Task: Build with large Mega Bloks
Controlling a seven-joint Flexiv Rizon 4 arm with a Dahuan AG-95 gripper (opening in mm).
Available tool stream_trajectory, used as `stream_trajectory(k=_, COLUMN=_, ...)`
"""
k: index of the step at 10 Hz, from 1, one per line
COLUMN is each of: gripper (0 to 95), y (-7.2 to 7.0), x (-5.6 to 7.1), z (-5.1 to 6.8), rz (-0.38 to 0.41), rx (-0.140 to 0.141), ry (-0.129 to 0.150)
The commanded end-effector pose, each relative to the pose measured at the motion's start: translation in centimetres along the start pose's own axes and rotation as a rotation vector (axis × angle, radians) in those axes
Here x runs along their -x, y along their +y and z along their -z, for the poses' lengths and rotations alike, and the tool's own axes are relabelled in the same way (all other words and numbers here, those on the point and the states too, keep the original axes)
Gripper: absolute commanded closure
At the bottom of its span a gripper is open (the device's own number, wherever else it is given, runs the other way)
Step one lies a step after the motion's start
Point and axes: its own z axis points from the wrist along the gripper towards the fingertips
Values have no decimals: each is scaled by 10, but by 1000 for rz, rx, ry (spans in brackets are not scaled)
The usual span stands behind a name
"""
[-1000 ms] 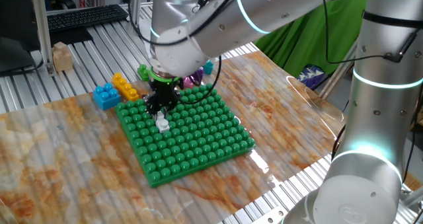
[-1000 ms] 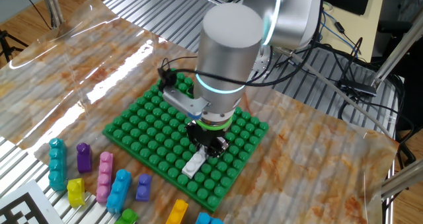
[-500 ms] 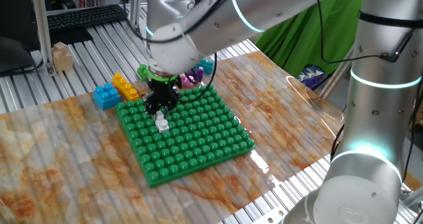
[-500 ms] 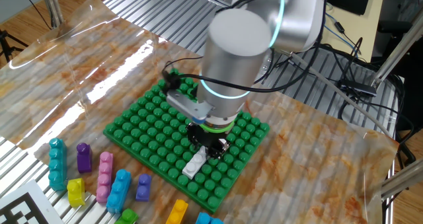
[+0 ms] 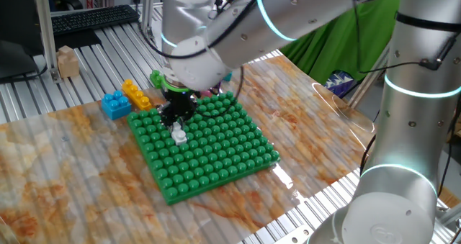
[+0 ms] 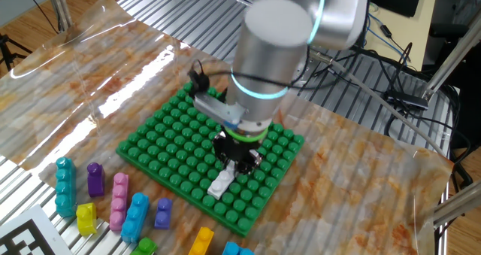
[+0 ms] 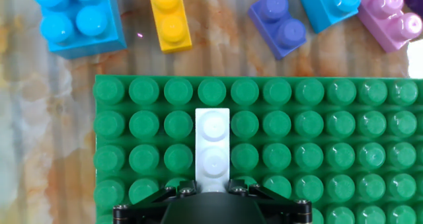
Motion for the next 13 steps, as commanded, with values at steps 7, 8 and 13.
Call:
stream_trajectory(k=7, gripper=950, y=3, x=4, z=-3, rz=-31, rx=32, ry=33)
stream_trajectory(k=8, gripper=950, y=4, x=4, z=-4, rz=-34, rx=33, ry=32)
stream_trajectory(k=13, gripper=950, y=7, x=5, z=-11, rz=-48, rx=17, ry=48)
